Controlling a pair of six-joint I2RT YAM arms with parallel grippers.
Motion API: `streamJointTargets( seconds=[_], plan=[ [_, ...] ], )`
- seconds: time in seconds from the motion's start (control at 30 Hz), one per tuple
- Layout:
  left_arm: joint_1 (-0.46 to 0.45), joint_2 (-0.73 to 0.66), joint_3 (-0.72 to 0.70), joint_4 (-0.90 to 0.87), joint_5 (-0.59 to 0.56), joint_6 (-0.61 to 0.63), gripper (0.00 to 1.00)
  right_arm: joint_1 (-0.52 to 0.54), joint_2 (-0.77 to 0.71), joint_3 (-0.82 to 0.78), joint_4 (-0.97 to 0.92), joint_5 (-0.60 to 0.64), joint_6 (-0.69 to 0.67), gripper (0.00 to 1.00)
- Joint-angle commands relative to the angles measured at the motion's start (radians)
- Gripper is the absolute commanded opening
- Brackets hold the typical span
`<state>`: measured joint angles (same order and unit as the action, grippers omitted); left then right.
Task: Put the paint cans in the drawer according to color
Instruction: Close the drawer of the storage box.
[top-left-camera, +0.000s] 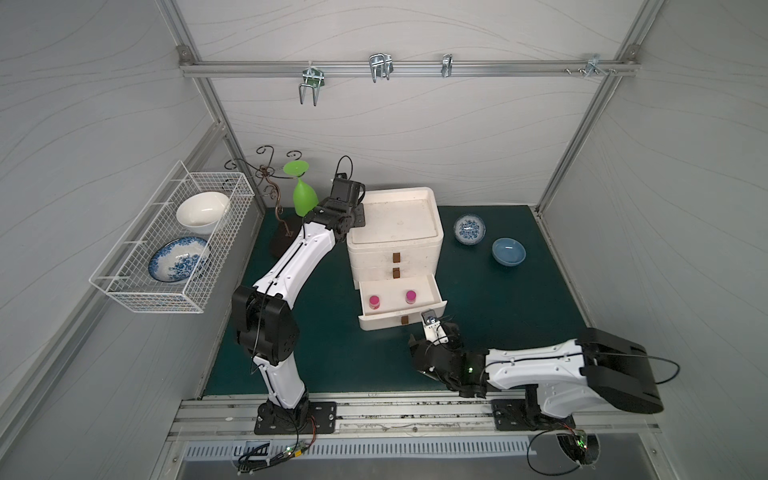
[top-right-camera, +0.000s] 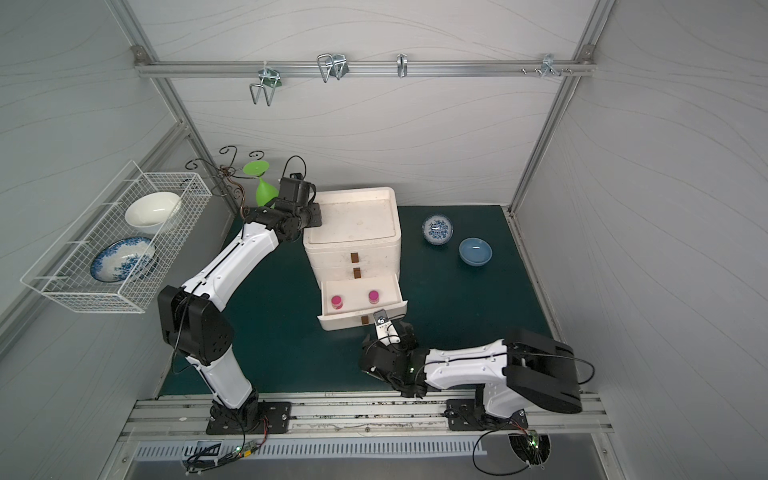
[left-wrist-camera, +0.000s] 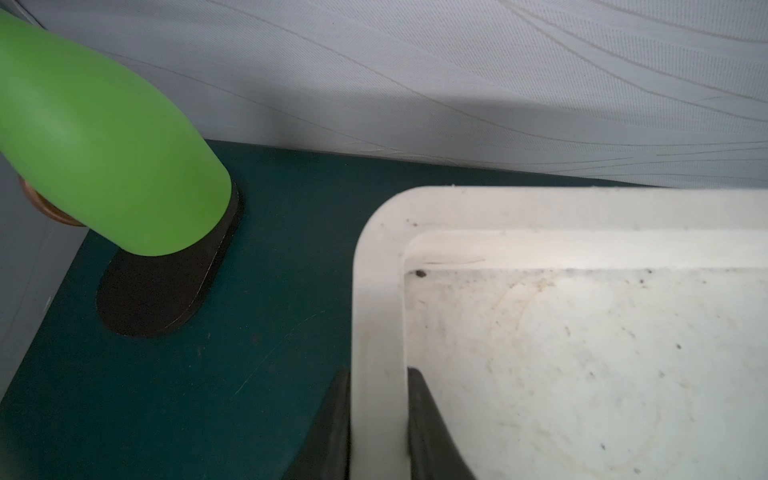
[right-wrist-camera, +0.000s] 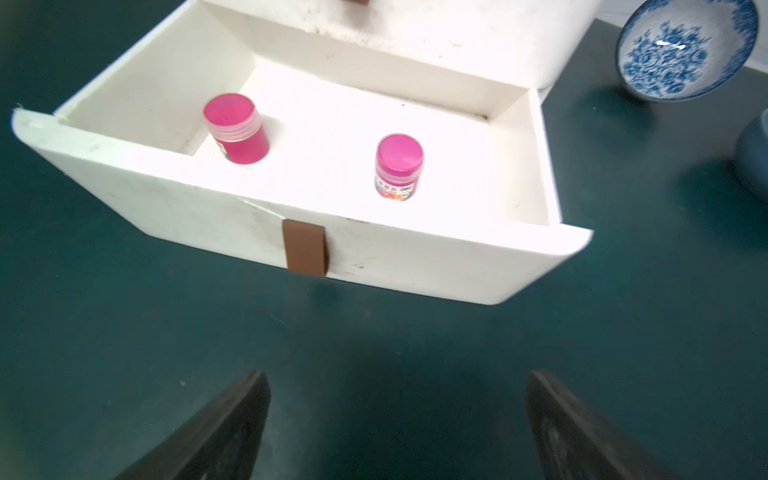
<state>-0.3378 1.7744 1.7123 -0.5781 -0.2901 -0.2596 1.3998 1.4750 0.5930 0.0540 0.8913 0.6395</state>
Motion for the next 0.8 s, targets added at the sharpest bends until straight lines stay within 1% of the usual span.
streamJointTargets(
  seconds=[0.0,0.17,0.27,0.47,0.53,0.77],
  plan=[
    [-0.055,-0.024,-0.023,-0.093,0.101,0.045,0.00,-0.011,0.114,0.021,0.195,-0.049,-0.001,0.99],
    [-0.055,-0.014,-0.023,-0.094,0.135,0.039,0.00,-0.076,0.290,0.077,0.383,-0.146,-0.110,0.99],
    [-0.055,-0.010,-0.023,-0.088,0.175,0.044,0.00,-0.104,0.355,0.108,0.487,-0.185,-0.187,0.99],
    [-0.053,-0.008,-0.025,-0.088,0.208,0.075,0.00,-0.127,0.437,0.252,0.488,-0.148,-0.277,0.99],
    [-0.051,-0.009,-0.025,-0.085,0.221,0.078,0.00,-0.146,0.455,0.287,0.488,-0.167,-0.282,0.99],
    [-0.035,-0.007,-0.026,-0.077,0.274,0.066,0.00,-0.269,0.509,0.346,0.494,-0.254,-0.259,0.99]
  ],
)
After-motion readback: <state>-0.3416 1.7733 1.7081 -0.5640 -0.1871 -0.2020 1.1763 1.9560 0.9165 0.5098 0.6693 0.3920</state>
